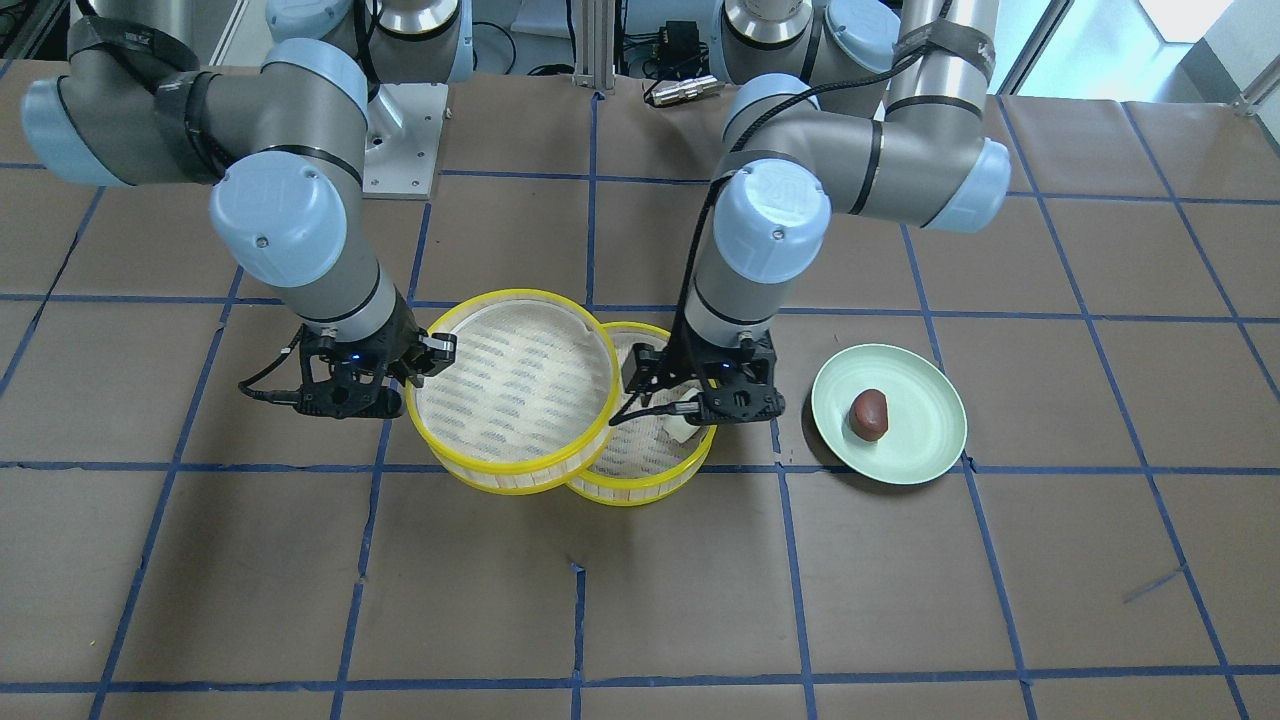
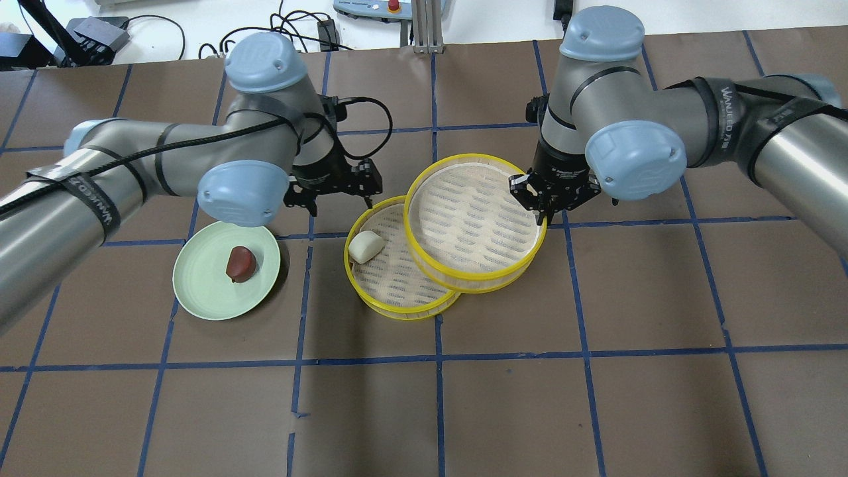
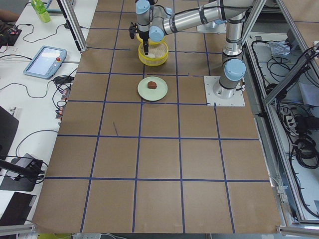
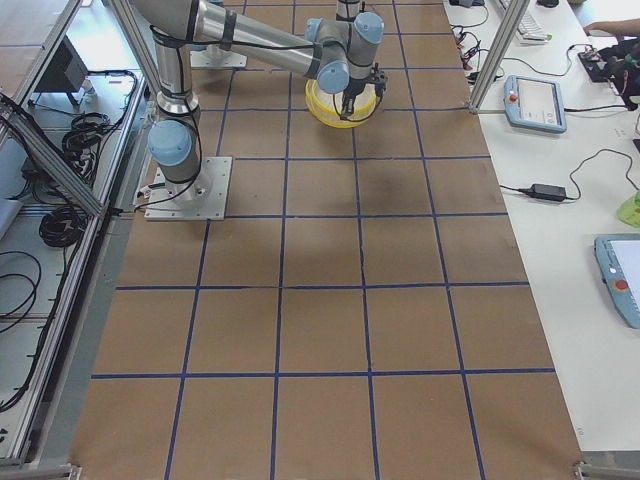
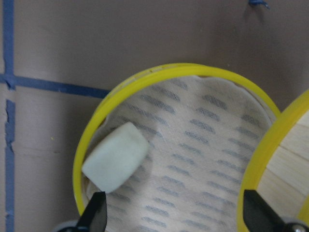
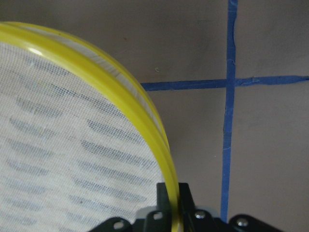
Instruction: Stack buns with steamer
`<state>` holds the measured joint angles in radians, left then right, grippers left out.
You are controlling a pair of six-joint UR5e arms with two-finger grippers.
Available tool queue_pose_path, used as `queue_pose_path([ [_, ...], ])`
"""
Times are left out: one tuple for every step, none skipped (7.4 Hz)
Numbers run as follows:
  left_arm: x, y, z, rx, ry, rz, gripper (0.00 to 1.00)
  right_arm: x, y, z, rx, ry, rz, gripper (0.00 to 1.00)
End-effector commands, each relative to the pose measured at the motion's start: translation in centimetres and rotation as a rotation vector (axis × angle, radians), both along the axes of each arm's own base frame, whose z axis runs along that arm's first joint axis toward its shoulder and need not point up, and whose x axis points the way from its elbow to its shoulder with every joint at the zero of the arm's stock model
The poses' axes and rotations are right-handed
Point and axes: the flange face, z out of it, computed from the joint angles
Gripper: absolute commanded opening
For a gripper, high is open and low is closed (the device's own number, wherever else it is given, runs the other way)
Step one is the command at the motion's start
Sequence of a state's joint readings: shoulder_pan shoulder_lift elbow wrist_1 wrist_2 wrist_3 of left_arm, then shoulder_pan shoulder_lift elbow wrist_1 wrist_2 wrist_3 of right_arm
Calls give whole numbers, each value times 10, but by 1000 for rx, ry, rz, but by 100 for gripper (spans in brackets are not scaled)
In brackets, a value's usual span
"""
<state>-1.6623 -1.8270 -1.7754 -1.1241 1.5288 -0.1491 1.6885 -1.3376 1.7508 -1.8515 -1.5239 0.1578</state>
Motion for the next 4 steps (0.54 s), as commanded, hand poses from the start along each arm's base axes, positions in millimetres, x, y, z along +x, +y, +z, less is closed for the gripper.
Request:
queue_pose_path([
  [93,7,-15,66,-13,-84,100,30,11,2,-4,13,-41,8],
  [108,18,-37,104,-6,-79,100,54,16,4,-49,13,-41,8],
  [119,22,-55,125,-4,-67,100,80,26,-2,-59,41,-64,8],
  [132,21,-59,137,-52,-90,99,92,30,-9,-62,57,-68,8],
])
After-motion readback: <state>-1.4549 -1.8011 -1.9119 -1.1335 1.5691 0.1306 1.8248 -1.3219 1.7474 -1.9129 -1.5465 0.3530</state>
